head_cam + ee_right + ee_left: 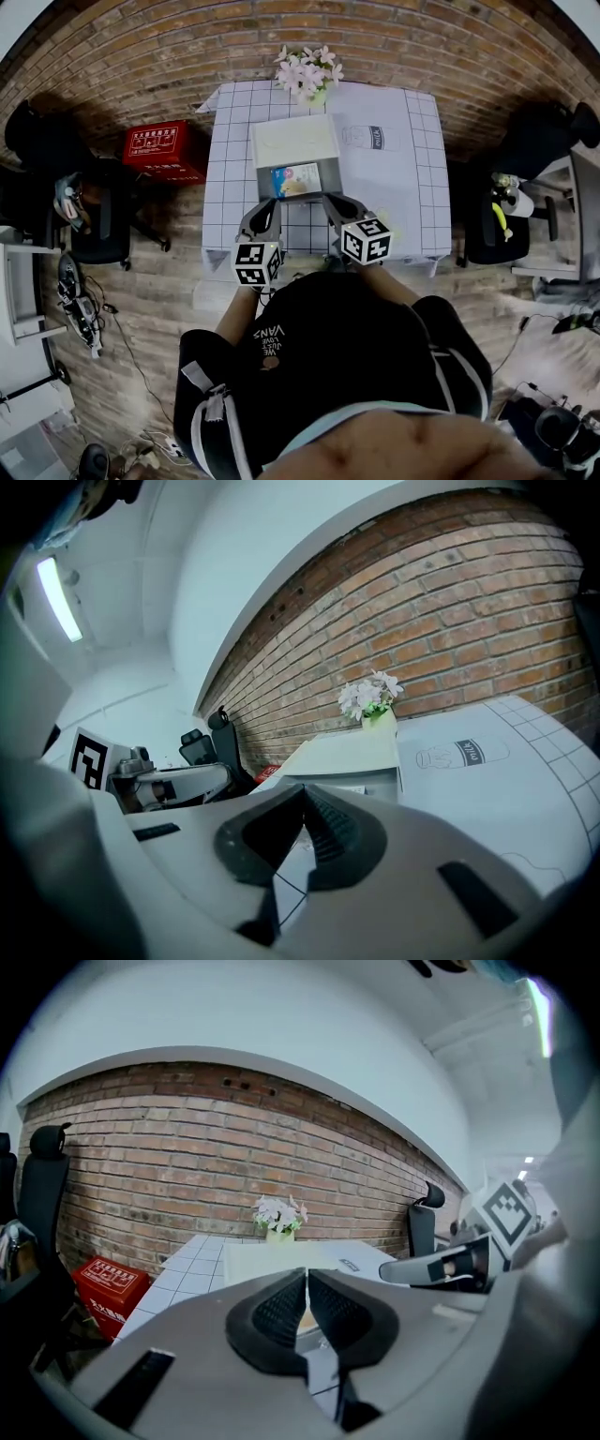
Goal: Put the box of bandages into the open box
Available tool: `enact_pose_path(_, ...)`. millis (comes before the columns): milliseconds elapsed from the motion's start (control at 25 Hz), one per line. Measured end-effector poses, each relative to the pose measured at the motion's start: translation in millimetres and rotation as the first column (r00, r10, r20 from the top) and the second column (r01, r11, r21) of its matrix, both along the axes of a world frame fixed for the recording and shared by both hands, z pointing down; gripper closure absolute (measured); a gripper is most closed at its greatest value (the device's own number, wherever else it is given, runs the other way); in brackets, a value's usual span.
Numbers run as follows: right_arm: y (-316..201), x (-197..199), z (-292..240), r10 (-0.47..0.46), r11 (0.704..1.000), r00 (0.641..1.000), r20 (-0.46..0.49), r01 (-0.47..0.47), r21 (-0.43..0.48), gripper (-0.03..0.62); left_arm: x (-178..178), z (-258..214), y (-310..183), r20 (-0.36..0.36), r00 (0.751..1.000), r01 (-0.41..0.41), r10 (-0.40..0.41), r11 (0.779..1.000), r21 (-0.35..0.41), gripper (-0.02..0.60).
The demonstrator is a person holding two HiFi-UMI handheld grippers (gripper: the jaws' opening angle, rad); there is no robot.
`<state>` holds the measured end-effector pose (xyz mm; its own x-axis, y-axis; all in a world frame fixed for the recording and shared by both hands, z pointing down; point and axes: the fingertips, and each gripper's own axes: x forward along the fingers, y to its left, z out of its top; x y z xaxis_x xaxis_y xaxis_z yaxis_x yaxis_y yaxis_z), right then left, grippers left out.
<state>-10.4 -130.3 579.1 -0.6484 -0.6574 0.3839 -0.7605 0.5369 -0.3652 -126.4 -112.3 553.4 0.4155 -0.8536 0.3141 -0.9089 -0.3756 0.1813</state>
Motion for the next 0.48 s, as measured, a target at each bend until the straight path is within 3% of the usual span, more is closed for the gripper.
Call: enact_pose_path(480,39.5,0.6,-5.1,0.023,0.999,1.000,-0.008,-0.022,0.036,0.589,-10.6,-7.9,37.3,0.000,1.000,-0.008,0.008,0.999,0.038,0.569)
